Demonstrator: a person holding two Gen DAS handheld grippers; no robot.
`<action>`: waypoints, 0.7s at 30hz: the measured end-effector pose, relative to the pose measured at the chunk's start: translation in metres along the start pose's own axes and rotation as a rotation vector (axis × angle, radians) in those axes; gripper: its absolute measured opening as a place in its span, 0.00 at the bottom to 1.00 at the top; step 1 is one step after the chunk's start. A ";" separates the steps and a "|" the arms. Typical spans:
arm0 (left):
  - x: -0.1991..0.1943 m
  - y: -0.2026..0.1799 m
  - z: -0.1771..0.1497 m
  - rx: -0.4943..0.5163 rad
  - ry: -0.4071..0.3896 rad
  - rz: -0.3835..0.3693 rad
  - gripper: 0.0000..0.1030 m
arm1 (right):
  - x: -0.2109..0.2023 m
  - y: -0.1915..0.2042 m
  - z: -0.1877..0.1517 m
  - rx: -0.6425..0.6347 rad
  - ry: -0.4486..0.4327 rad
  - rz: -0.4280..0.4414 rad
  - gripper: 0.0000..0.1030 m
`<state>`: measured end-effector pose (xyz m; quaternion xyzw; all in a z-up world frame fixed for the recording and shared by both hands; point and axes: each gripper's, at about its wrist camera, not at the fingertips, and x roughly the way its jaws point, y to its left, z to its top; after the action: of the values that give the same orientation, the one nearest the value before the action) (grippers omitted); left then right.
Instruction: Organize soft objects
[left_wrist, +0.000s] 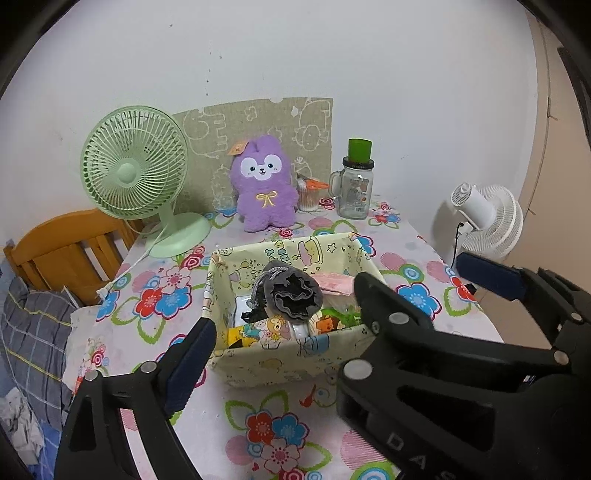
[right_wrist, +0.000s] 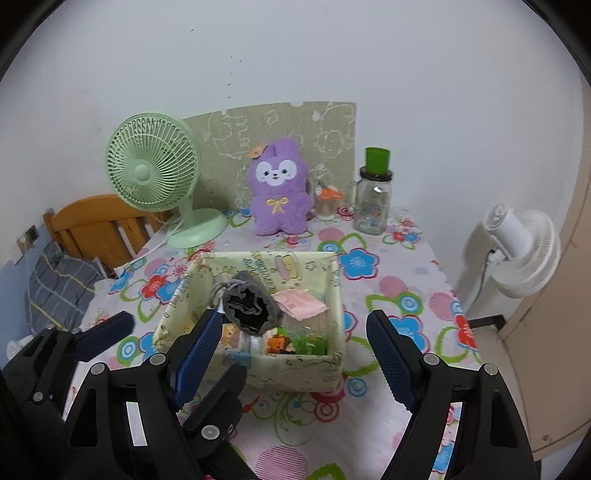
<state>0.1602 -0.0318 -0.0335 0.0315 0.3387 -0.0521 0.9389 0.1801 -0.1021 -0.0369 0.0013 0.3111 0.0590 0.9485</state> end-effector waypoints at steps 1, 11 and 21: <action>-0.002 -0.001 -0.001 0.003 -0.002 0.004 0.92 | -0.002 0.000 -0.001 -0.001 -0.003 -0.006 0.80; -0.025 -0.002 -0.010 -0.009 -0.023 0.017 0.97 | -0.028 -0.002 -0.012 0.002 -0.021 0.004 0.80; -0.053 -0.009 -0.023 -0.009 -0.050 -0.008 1.00 | -0.060 -0.008 -0.025 0.003 -0.044 -0.013 0.80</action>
<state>0.1038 -0.0343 -0.0175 0.0244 0.3153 -0.0551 0.9471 0.1184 -0.1177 -0.0222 0.0020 0.2904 0.0524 0.9555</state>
